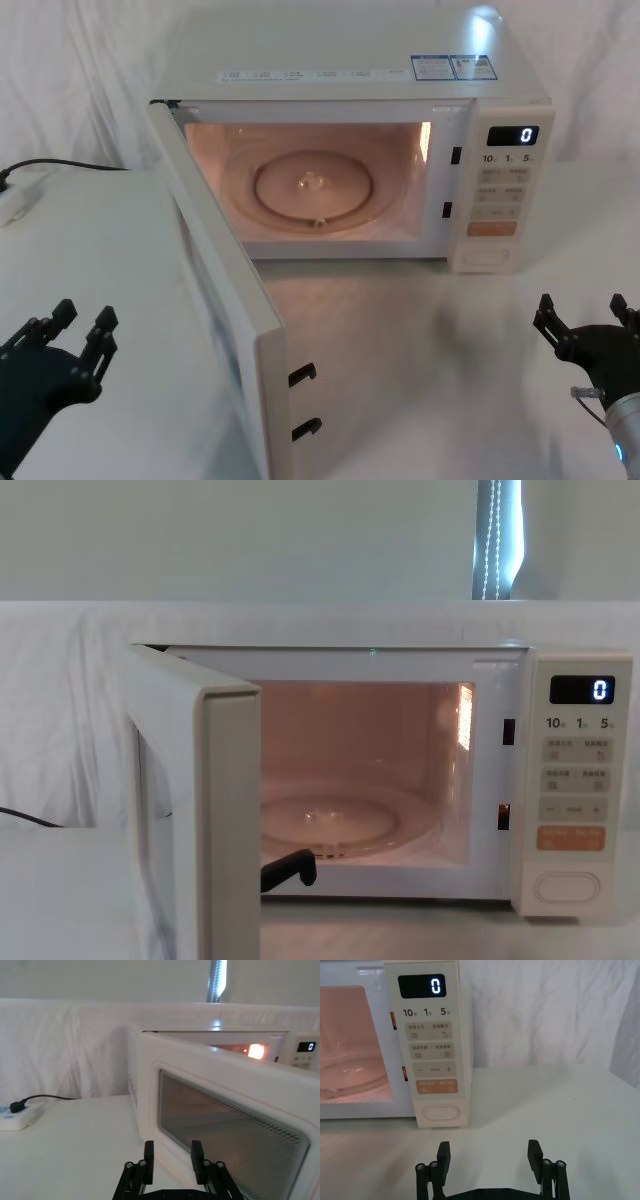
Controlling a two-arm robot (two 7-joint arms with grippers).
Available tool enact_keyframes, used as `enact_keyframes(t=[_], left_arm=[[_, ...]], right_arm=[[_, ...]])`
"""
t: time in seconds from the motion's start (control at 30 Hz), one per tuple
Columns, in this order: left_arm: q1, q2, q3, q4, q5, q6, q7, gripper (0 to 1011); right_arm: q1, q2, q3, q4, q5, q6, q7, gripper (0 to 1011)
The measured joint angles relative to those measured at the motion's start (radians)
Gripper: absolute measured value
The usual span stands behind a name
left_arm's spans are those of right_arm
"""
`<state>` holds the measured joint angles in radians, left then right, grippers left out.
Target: Press the button to open the microwave door with one hand; close the microwave door with the other hand.
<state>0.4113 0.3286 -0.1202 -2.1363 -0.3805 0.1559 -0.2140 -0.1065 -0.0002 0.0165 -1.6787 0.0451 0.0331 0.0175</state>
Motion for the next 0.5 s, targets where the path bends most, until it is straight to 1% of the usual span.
enact_keyframes(t=[0.07, 0.1, 0.2, 0.23, 0.27, 0.33, 0.37, 0.4, 0.43, 0.47, 0.5], left_arm=[[0.01, 0.012, -0.008, -0.013, -0.016, 0.0, -0.01, 472], [0.012, 0.015, -0.01, -0.016, -0.021, 0.0, -0.013, 402], [0.018, 0.028, -0.017, -0.028, -0.048, 0.0, -0.029, 297], [0.02, 0.035, -0.021, -0.032, -0.062, 0.001, -0.037, 237], [0.02, 0.035, -0.021, -0.032, -0.062, 0.001, -0.037, 217], [0.02, 0.049, -0.027, -0.038, -0.093, 0.006, -0.053, 180], [0.02, 0.053, -0.028, -0.039, -0.1, 0.008, -0.057, 158], [0.018, 0.06, -0.03, -0.041, -0.114, 0.011, -0.065, 101], [0.018, 0.06, -0.03, -0.041, -0.114, 0.011, -0.065, 82], [0.018, 0.063, -0.031, -0.043, -0.12, 0.012, -0.069, 25], [0.016, 0.07, -0.032, -0.044, -0.131, 0.013, -0.076, 7]], right_arm=[[0.0, 0.0, 0.0, 0.0, 0.0, 0.0, 0.0, 1002], [0.0, 0.0, 0.0, 0.0, 0.0, 0.0, 0.0, 1002], [0.0, 0.0, 0.0, 0.0, 0.0, 0.0, 0.0, 1002], [0.0, 0.0, 0.0, 0.0, 0.0, 0.0, 0.0, 1002], [0.0, 0.0, 0.0, 0.0, 0.0, 0.0, 0.0, 1002], [0.0, 0.0, 0.0, 0.0, 0.0, 0.0, 0.0, 1002], [0.0, 0.0, 0.0, 0.0, 0.0, 0.0, 0.0, 1002], [0.0, 0.0, 0.0, 0.0, 0.0, 0.0, 0.0, 1002], [0.0, 0.0, 0.0, 0.0, 0.0, 0.0, 0.0, 1002], [0.0, 0.0, 0.0, 0.0, 0.0, 0.0, 0.0, 1002], [0.0, 0.0, 0.0, 0.0, 0.0, 0.0, 0.0, 1002]])
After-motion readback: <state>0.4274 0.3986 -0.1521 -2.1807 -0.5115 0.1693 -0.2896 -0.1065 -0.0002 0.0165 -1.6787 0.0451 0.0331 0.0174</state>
